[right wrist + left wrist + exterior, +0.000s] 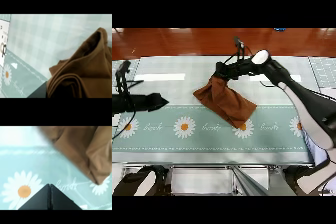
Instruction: Fold the shirts.
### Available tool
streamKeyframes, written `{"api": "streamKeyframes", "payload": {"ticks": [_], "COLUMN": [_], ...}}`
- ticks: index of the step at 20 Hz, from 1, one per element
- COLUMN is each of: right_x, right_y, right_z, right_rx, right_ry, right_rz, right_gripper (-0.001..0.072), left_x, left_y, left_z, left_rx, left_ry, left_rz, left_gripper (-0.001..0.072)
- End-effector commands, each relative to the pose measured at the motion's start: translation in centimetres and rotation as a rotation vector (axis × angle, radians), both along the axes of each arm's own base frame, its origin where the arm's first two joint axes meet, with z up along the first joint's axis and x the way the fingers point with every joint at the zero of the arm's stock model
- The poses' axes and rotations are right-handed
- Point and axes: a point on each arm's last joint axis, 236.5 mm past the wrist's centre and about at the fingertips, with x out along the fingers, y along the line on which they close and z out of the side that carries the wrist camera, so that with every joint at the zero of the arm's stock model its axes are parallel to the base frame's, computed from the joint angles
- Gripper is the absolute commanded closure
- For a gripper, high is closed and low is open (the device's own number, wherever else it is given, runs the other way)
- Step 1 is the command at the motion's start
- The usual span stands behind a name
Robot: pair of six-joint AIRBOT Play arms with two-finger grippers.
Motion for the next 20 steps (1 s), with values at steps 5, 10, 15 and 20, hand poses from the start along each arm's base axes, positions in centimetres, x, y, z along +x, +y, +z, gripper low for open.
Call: {"api": "streamKeyframes", "payload": {"ticks": [5,10,15,20], "right_x": [-1.5,-5.0,-9.5,-14.9], "right_y": [4.1,-1.2,-23.6,-35.1], "right_z": [-1.3,3.1,6.0,1.9], "right_rx": [0.072,0.026,-0.69,-0.801], "right_ry": [0.087,0.142,0.098,0.037], "right_rz": [0.061,0.208,0.137,-0.461], "right_gripper": [0.0297,0.0303,0.0303,0.0301], "left_x": [0.0,3.0,5.4,2.6], "left_y": [0.3,1.7,8.2,6.2], "left_z": [-3.0,1.4,12.4,10.7], "left_rx": [-0.041,-0.022,0.04,0.026], "left_ry": [0.014,-0.129,-0.354,-0.326], "left_rz": [0.077,0.107,0.255,0.217], "left_gripper": [0.0692,0.0692,0.0692,0.0692]}}
